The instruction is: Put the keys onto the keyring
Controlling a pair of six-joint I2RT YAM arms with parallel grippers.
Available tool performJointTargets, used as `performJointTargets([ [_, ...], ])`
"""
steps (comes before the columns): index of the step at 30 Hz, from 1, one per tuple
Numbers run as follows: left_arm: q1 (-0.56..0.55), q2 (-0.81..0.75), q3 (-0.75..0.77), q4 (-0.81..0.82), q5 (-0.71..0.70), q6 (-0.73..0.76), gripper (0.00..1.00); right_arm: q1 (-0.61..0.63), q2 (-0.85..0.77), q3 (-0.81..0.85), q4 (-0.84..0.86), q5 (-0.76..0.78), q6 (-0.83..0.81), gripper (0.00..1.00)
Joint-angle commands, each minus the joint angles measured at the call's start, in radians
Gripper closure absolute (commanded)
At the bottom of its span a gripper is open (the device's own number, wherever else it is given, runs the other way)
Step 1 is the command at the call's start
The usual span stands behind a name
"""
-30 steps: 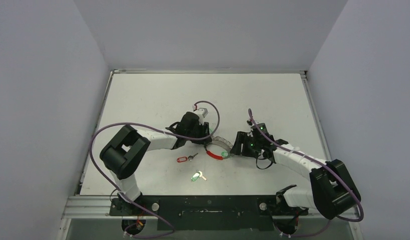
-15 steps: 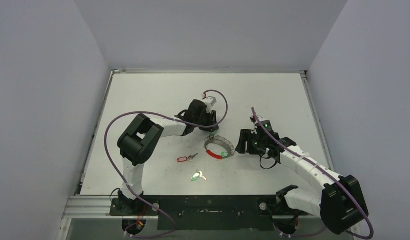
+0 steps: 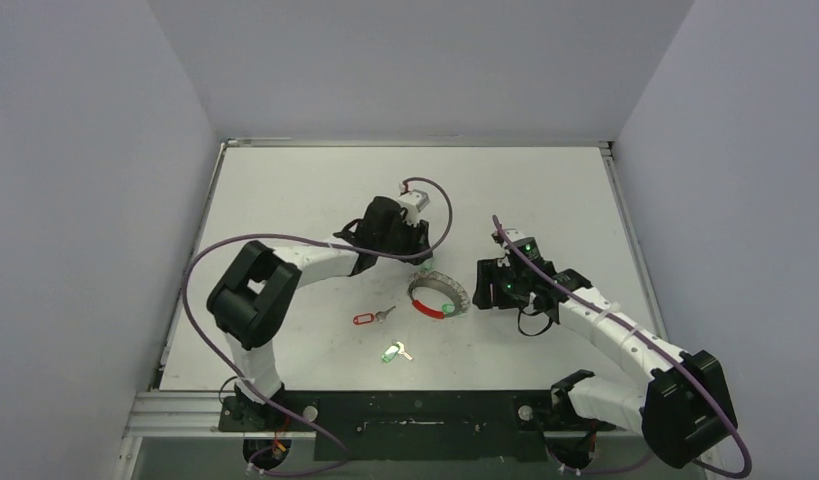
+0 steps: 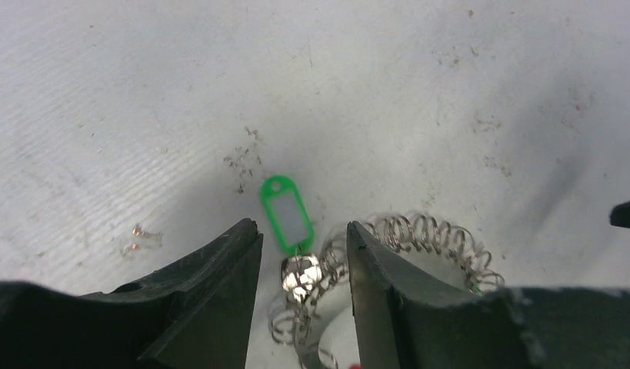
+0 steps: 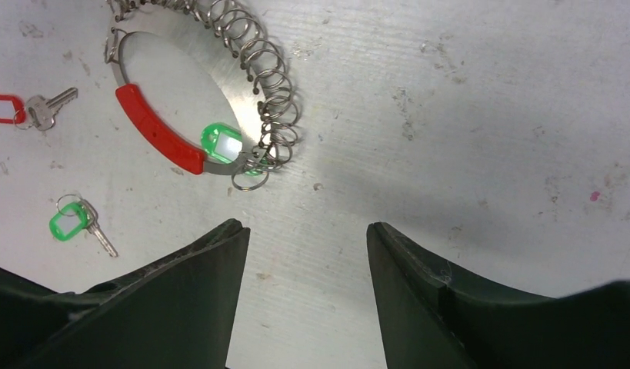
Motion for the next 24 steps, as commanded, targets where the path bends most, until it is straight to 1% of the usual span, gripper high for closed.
performJointTargets([
  [1, 0.002, -0.223, -0.112, 0.024, -0.024, 0.063, 0.57, 0.047, 0.027, 0.062, 0.009, 0.020, -0.047, 0.43],
  [4, -0.001, -0.335, -0.213, 0.047, -0.014, 0.067, 0.56, 0.089, 0.066, 0.088, 0.017, 0.019, -0.084, 0.47],
  [7, -0.008, -0.438, -0.323, 0.110, 0.026, 0.064, 0.56, 0.133, 0.122, 0.127, 0.014, 0.022, -0.132, 0.50],
  [9, -0.018, -0.503, -0.408, 0.197, 0.071, 0.071, 0.56, 0.156, 0.162, 0.157, 0.008, 0.019, -0.162, 0.53],
  [13, -0.060, -0.594, -0.591, 0.441, 0.144, 0.119, 0.56, 0.163, 0.214, 0.198, 0.012, -0.021, -0.206, 0.54],
  [15, -0.081, -0.602, -0.653, 0.538, 0.178, 0.169, 0.56, 0.150, 0.205, 0.197, 0.031, -0.039, -0.208, 0.54],
  [17, -0.098, -0.591, -0.676, 0.587, 0.213, 0.220, 0.56, 0.125, 0.171, 0.184, 0.058, -0.068, -0.202, 0.54],
  [19, -0.119, -0.552, -0.671, 0.611, 0.250, 0.272, 0.57, 0.087, 0.136, 0.154, 0.092, -0.110, -0.193, 0.54],
  [24, -0.182, -0.410, -0.620, 0.694, 0.306, 0.450, 0.57, -0.034, 0.043, 0.061, 0.198, -0.243, -0.178, 0.48],
])
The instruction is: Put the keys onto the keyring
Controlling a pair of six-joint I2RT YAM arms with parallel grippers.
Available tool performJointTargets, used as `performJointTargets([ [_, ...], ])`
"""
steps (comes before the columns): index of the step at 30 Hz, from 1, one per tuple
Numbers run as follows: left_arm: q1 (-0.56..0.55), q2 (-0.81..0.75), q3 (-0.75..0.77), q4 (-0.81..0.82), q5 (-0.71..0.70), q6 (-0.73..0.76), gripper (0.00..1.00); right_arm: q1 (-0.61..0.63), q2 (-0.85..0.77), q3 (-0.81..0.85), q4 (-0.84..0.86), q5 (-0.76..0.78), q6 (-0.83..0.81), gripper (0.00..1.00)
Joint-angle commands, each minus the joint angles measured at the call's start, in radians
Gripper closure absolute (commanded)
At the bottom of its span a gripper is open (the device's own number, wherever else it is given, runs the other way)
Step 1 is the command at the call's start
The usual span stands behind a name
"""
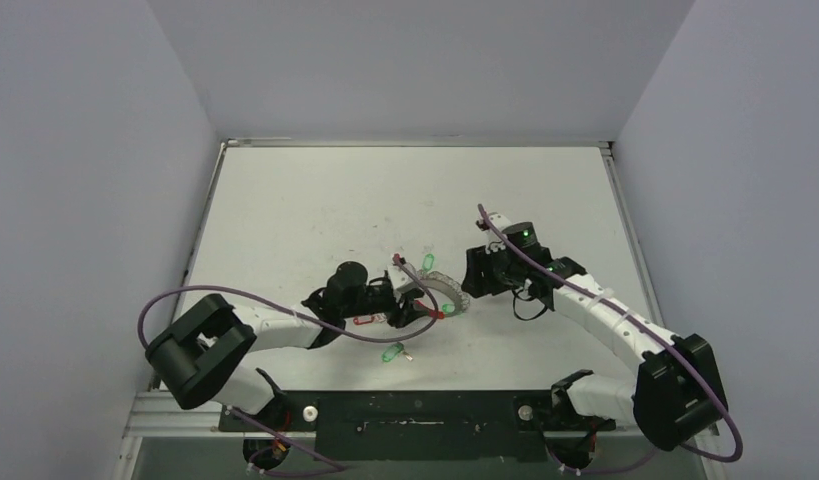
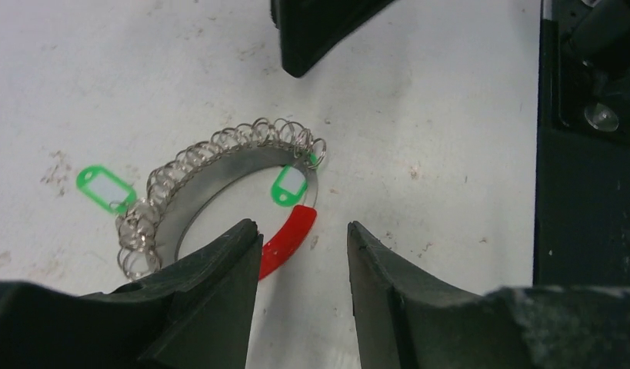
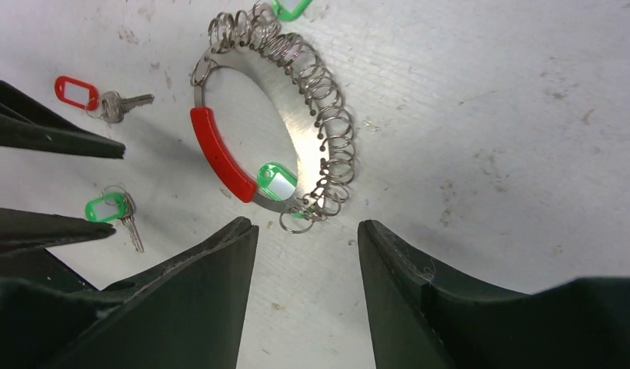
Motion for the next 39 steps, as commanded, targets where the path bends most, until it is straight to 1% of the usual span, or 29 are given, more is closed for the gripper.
performJointTargets([
  [1, -0.052, 0.124, 0.074, 0.188, 0.090, 0.195, 0.57, -0.083, -0.106, -0.071, 0.133, -0.121, 0.000, 0.47],
  [3, -0.065, 0.193, 0.107, 0.227, 0.088, 0.212, 0.58, -0.089, -0.157, -0.106, 0.166, -0.120, -0.016, 0.46],
  [8, -0.068, 0.342, 0.192, 0.314, 0.093, 0.211, 0.64, -0.092, -0.286, -0.184, 0.231, -0.089, -0.040, 0.46],
  [14, -0.068, 0.426, 0.259, 0.306, 0.089, 0.246, 0.74, -0.093, -0.384, -0.227, 0.220, -0.043, -0.057, 0.47],
  [19, -0.068, 0.471, 0.285, 0.299, 0.127, 0.264, 0.76, -0.093, -0.384, -0.233, 0.203, -0.042, -0.057, 0.48],
  [25, -0.074, 0.521, 0.300, 0.314, 0.163, 0.272, 0.76, -0.092, -0.362, -0.225, 0.199, -0.050, -0.057, 0.48],
  [39, -0.084, 0.593, 0.333, 0.315, 0.161, 0.306, 0.76, -0.092, -0.363, -0.224, 0.196, -0.052, -0.056, 0.48],
])
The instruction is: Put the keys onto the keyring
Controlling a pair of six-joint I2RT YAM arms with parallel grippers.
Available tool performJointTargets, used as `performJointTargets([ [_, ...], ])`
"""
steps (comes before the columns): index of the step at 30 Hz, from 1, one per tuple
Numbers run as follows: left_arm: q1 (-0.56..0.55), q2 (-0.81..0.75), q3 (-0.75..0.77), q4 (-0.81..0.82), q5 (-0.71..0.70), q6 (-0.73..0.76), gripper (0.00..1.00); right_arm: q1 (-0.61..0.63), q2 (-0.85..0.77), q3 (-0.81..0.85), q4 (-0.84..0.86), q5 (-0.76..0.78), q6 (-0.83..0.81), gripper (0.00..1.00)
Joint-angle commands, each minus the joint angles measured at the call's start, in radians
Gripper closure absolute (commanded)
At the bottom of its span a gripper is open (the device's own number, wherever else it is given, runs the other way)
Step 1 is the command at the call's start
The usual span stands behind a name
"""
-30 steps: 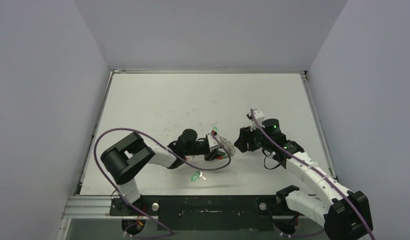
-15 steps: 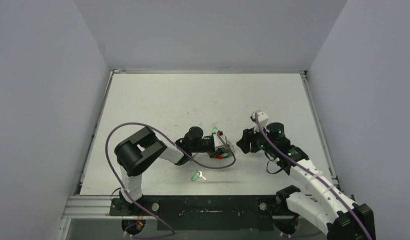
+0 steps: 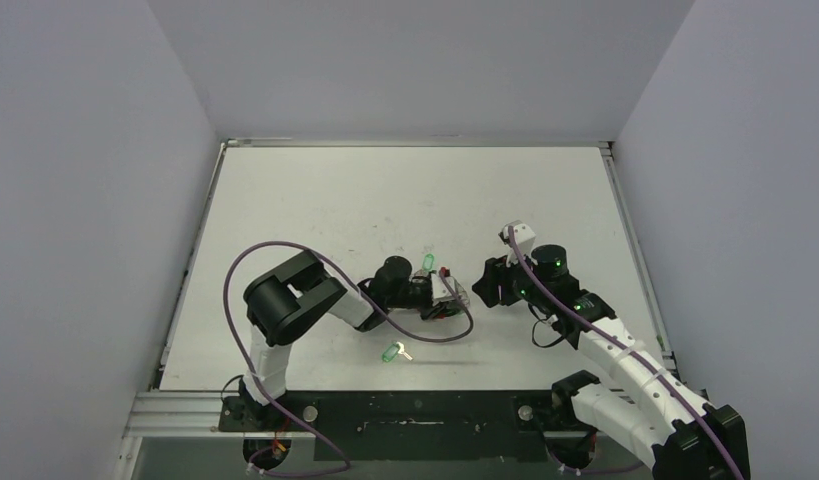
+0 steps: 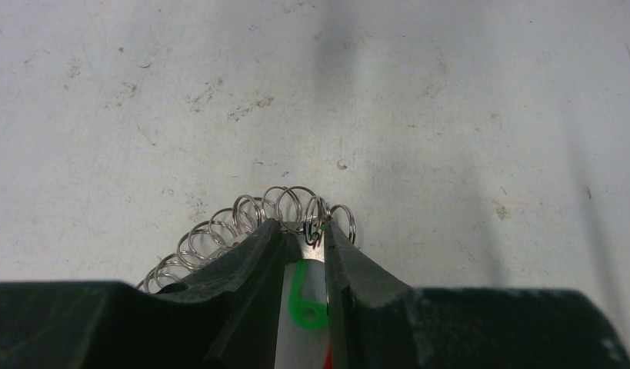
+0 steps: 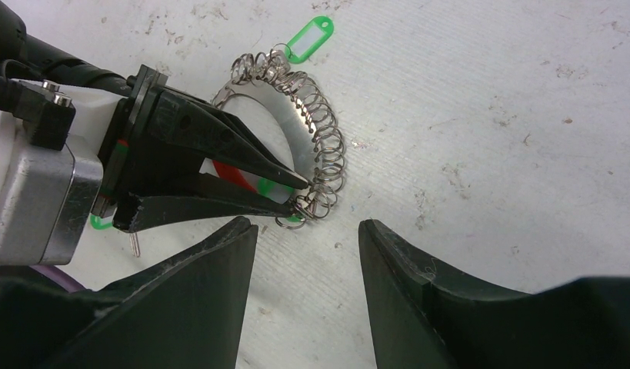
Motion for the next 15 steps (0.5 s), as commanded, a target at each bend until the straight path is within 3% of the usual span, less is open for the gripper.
performJointTargets([
  [1, -0.007, 0.019, 0.042, 0.058, 0.029, 0.022, 0.77, -0.001, -0.002, 0.008, 0.033, 0.005, -0.013, 0.48],
  [7, -0.009, 0.004, 0.032, 0.038, 0.022, 0.061, 1.00, -0.001, -0.006, 0.010, 0.033, 0.005, -0.016, 0.48],
  [15, -0.006, -0.154, -0.028, -0.057, -0.026, 0.116, 1.00, 0.002, 0.000, 0.027, 0.071, -0.091, -0.032, 0.46],
])
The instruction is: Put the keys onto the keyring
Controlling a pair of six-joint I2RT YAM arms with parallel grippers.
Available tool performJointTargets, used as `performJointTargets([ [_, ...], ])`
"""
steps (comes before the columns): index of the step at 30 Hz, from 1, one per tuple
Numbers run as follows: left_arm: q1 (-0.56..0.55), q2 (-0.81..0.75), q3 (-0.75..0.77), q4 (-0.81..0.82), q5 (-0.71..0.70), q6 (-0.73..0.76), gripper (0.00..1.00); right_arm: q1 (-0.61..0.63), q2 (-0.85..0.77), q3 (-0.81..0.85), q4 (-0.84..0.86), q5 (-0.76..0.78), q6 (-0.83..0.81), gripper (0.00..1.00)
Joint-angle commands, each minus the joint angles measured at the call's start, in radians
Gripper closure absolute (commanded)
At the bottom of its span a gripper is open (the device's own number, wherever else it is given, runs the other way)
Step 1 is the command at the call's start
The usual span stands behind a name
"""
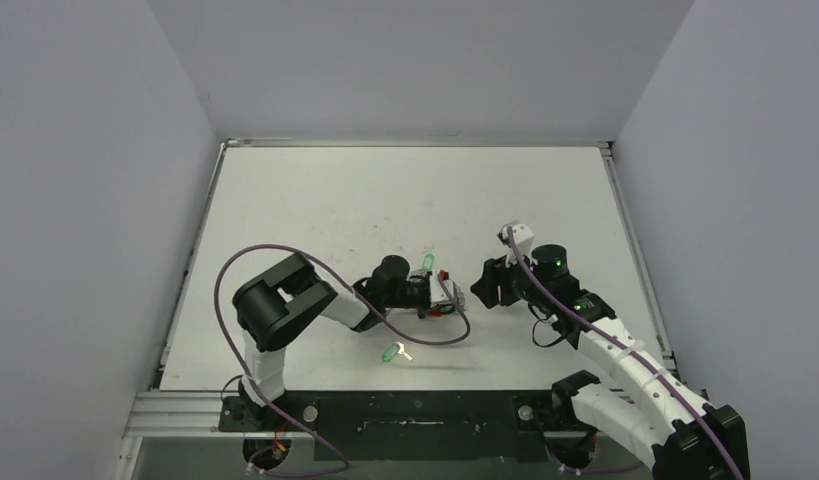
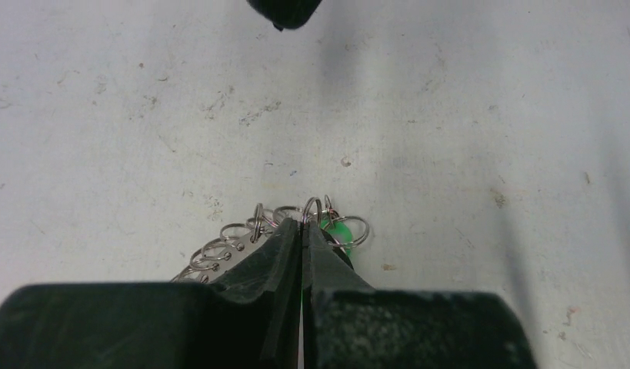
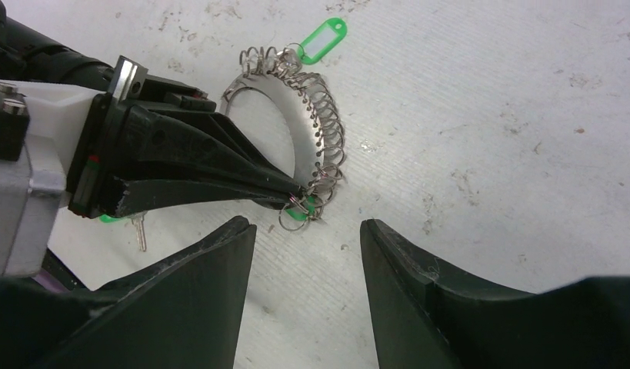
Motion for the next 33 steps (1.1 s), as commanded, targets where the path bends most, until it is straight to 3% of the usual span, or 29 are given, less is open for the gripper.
performJointTargets([
  [1, -0.003, -0.148, -0.029, -0.051, -0.026, 0.043, 1.00, 0.001, 0.000, 0.032, 0.076, -0.096, -0.028, 0.46],
  [10, 0.001, -0.381, -0.082, -0.296, -0.061, 0.057, 1.00, 0.025, -0.005, 0.036, 0.150, -0.323, -0.159, 0.40],
  [15, 0.006, -0.488, -0.105, -0.411, -0.087, 0.082, 1.00, 0.096, -0.045, 0.007, 0.195, -0.370, -0.265, 0.43],
  [20, 0.015, -0.574, -0.129, -0.462, -0.119, 0.092, 1.00, 0.216, -0.075, -0.019, 0.178, -0.318, -0.426, 0.54],
  [33, 0.018, -0.627, -0.142, -0.470, -0.116, 0.081, 1.00, 0.291, 0.026, -0.085, 0.374, -0.165, -0.400, 0.57],
])
